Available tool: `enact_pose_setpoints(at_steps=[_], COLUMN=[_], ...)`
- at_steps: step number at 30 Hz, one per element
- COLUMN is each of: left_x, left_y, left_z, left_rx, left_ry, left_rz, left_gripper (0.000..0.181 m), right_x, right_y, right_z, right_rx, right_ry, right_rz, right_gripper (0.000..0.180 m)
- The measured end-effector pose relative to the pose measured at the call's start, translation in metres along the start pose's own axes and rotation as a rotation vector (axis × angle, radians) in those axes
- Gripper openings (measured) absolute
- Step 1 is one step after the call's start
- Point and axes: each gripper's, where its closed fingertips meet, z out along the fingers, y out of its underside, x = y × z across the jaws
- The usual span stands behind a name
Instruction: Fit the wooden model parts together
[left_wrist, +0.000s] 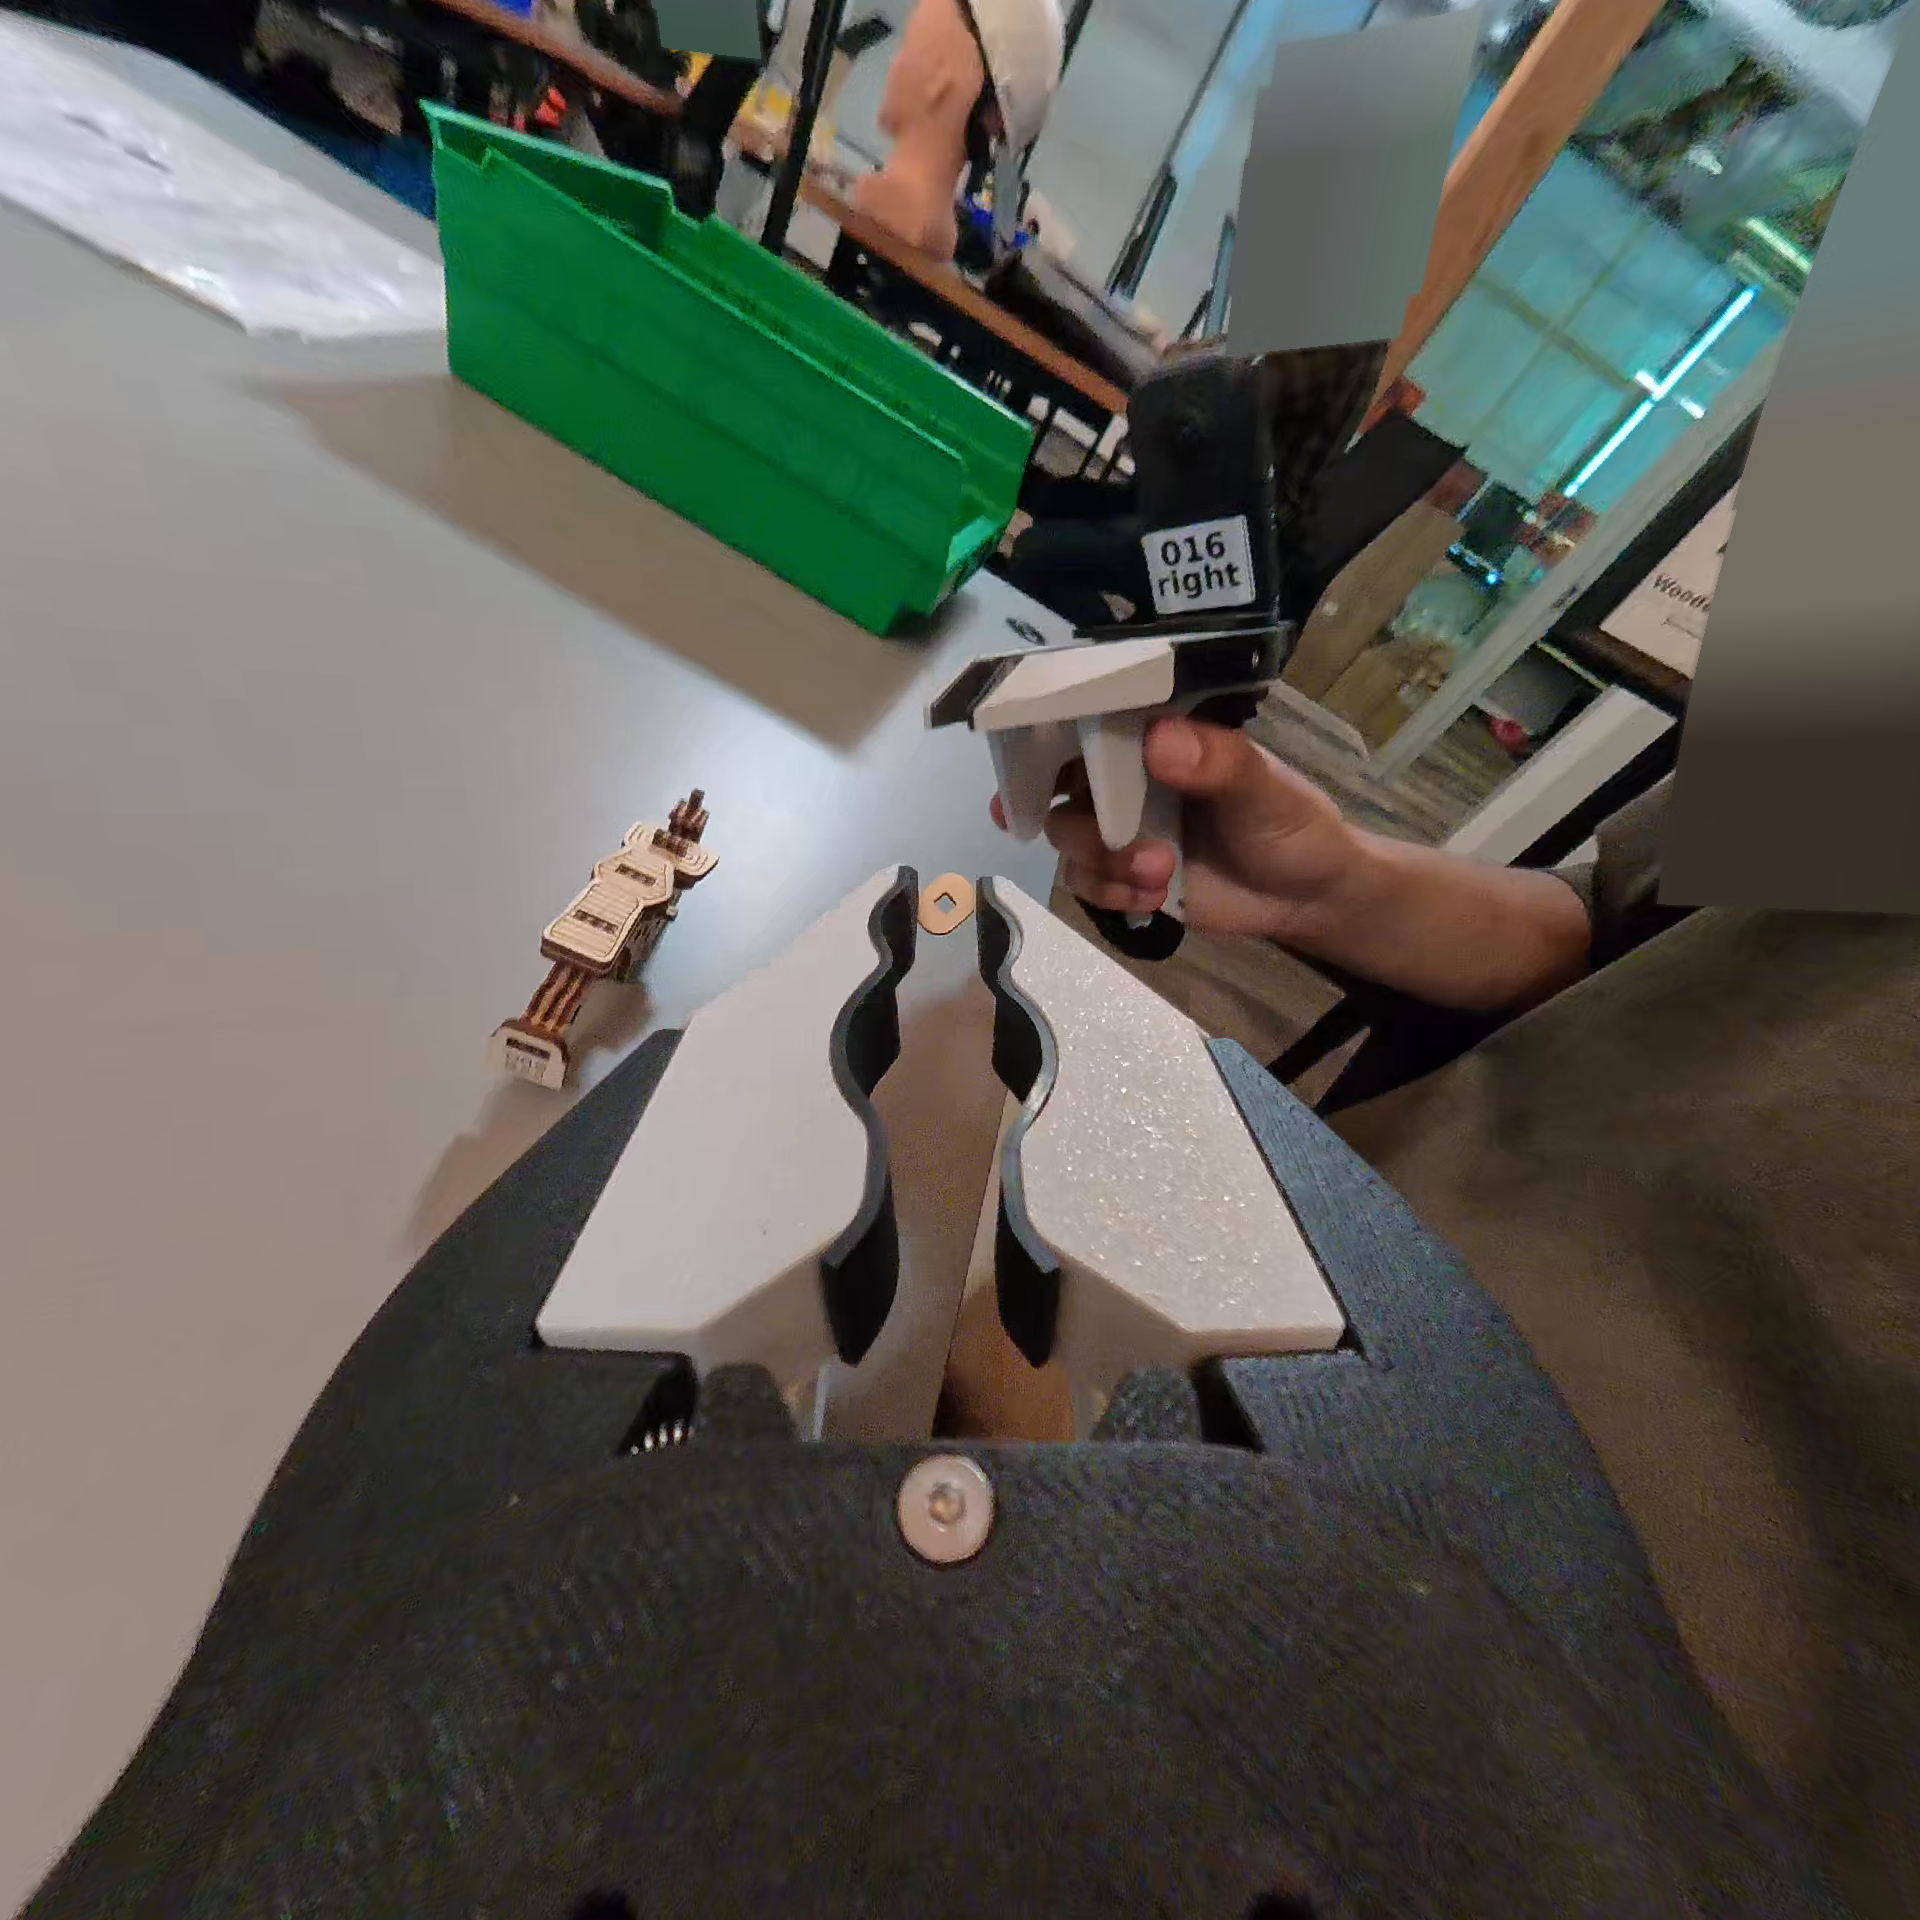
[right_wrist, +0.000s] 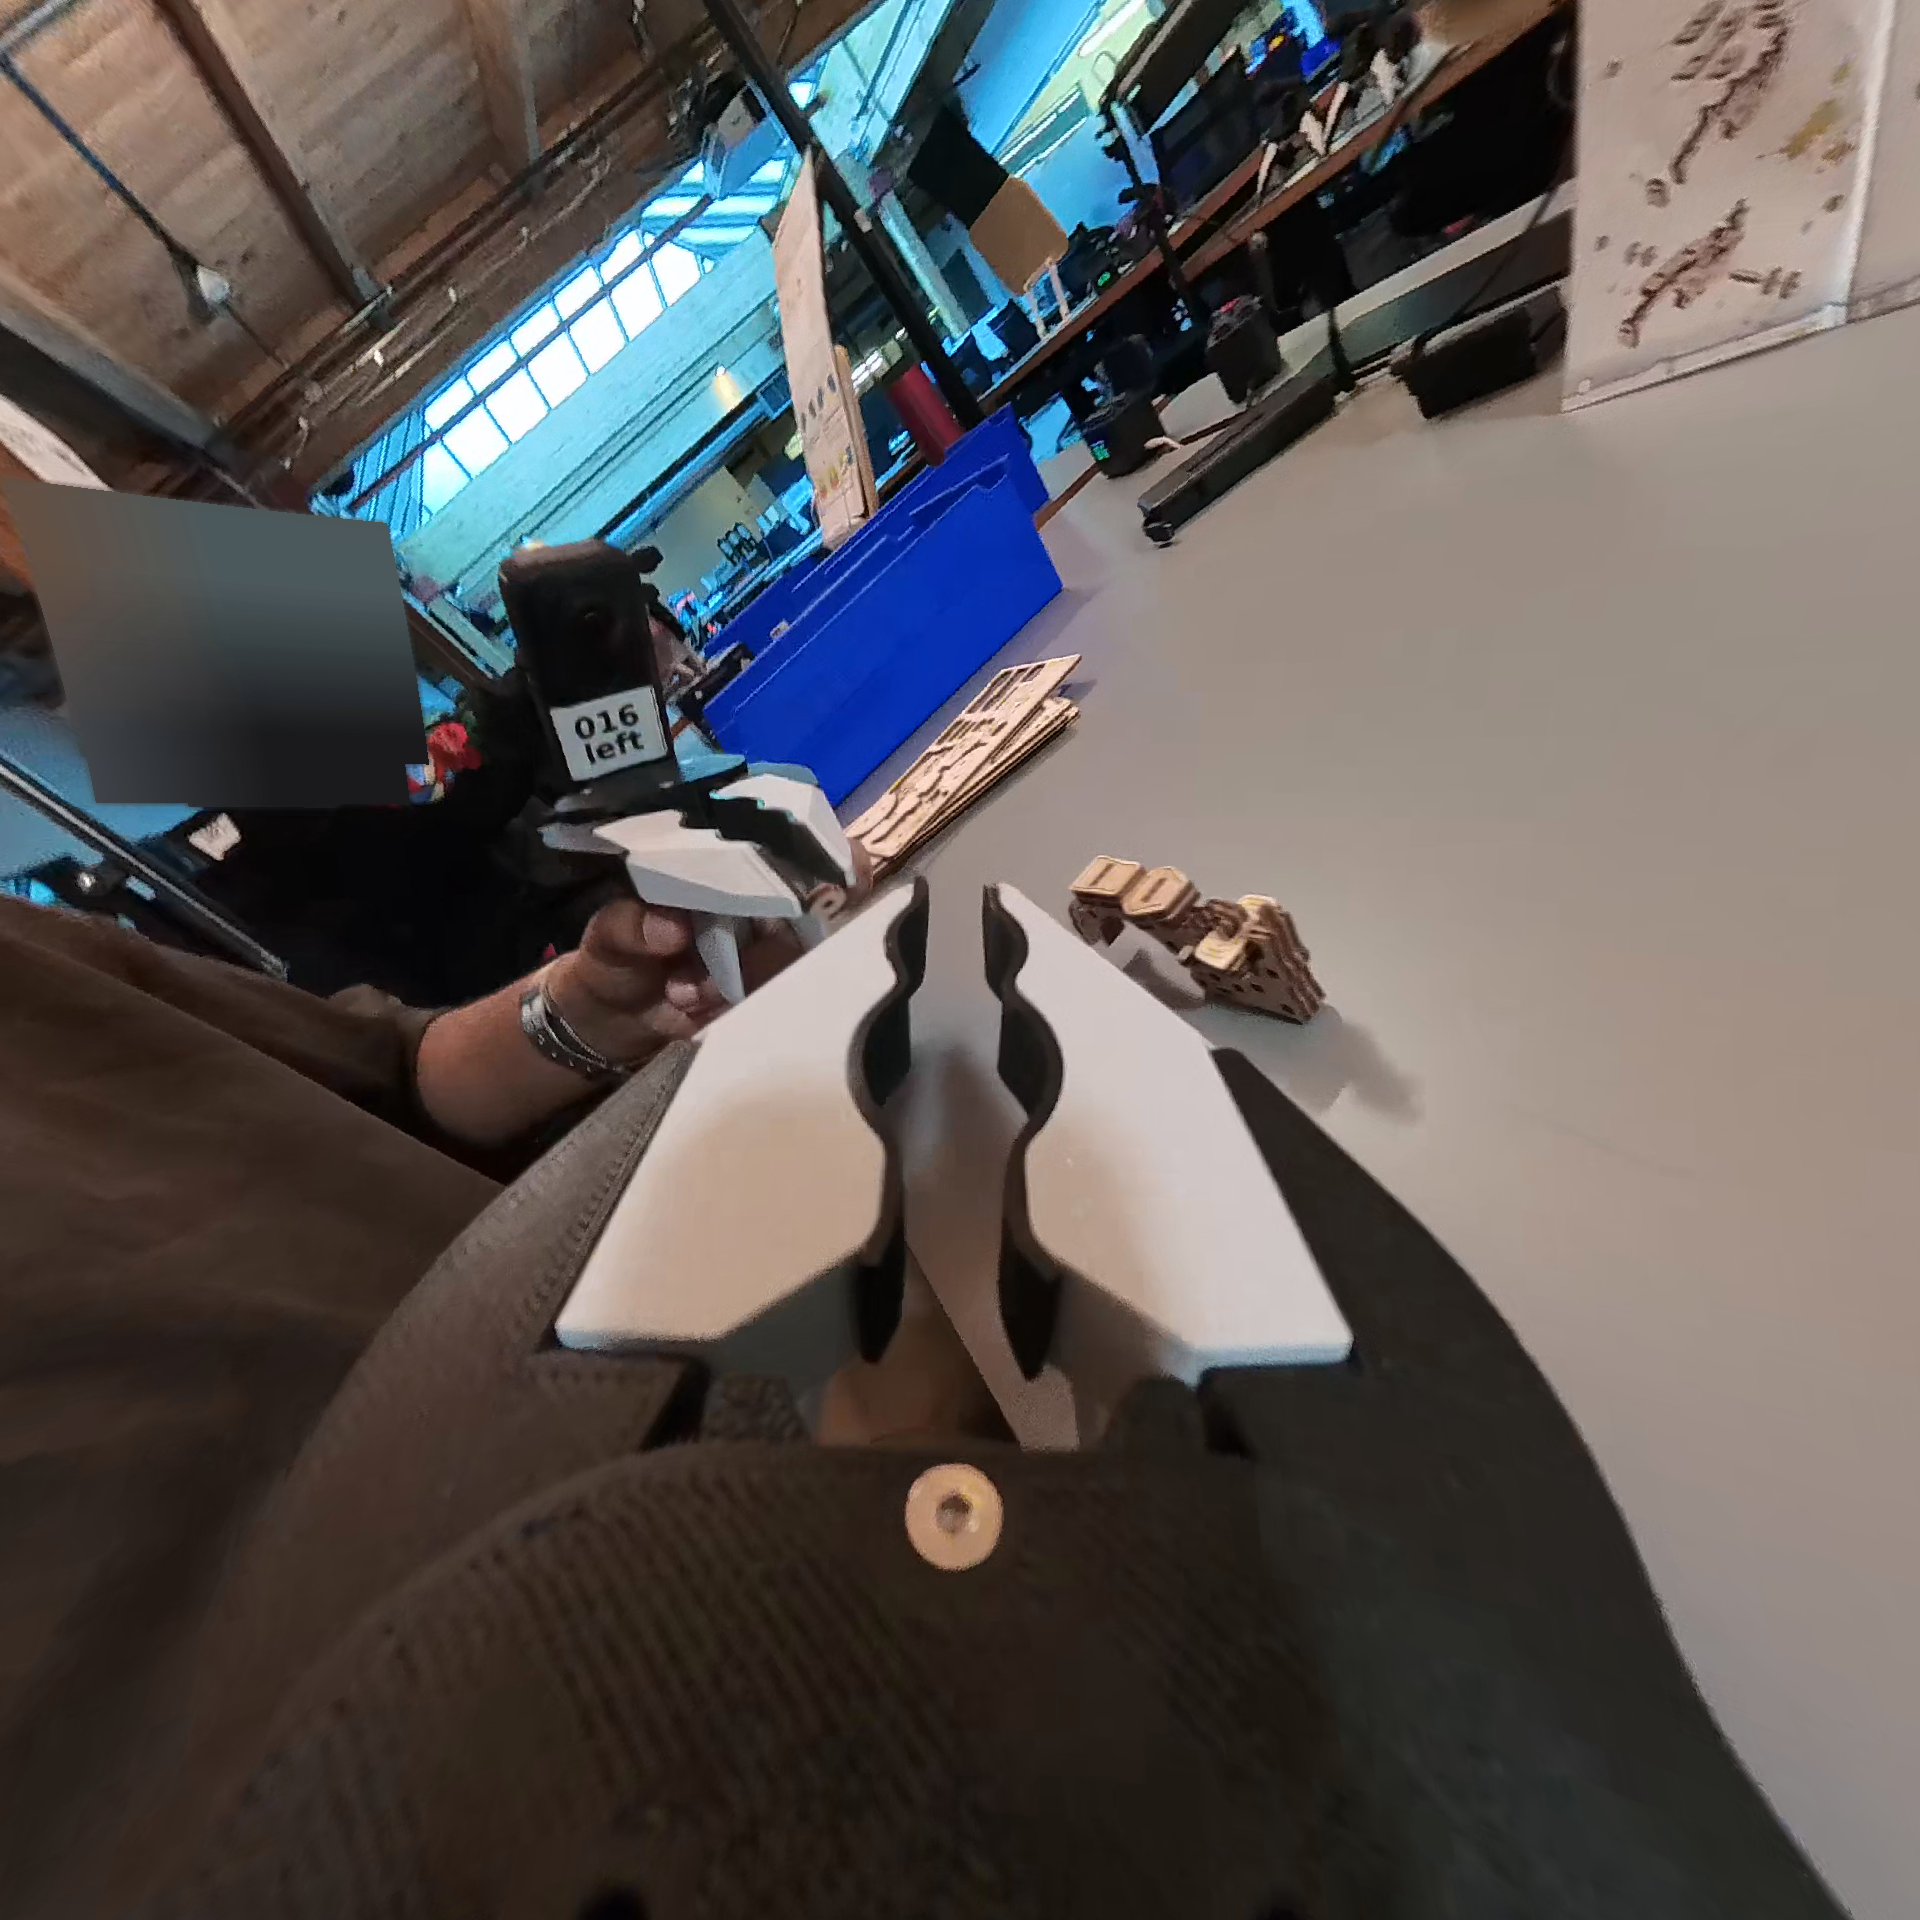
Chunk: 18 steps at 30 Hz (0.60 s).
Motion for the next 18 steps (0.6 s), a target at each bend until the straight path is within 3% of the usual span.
enact_pose_setpoints(at_steps=[11,18], left_x=[0.024,0.023], left_y=[-0.013,-0.024], left_z=[0.000,-0.003], left_rx=[0.140,0.255], left_ry=[0.231,0.409], left_rz=[-0.278,-0.678], left_gripper=[0.009,0.009], right_x=[-0.047,-0.059], right_y=[0.028,0.012], right_z=[0.029,0.024], right_rx=[-0.132,-0.037], right_ry=[-0.058,0.019], right_rz=[-0.396,-0.662], right_gripper=[0.011,0.013])
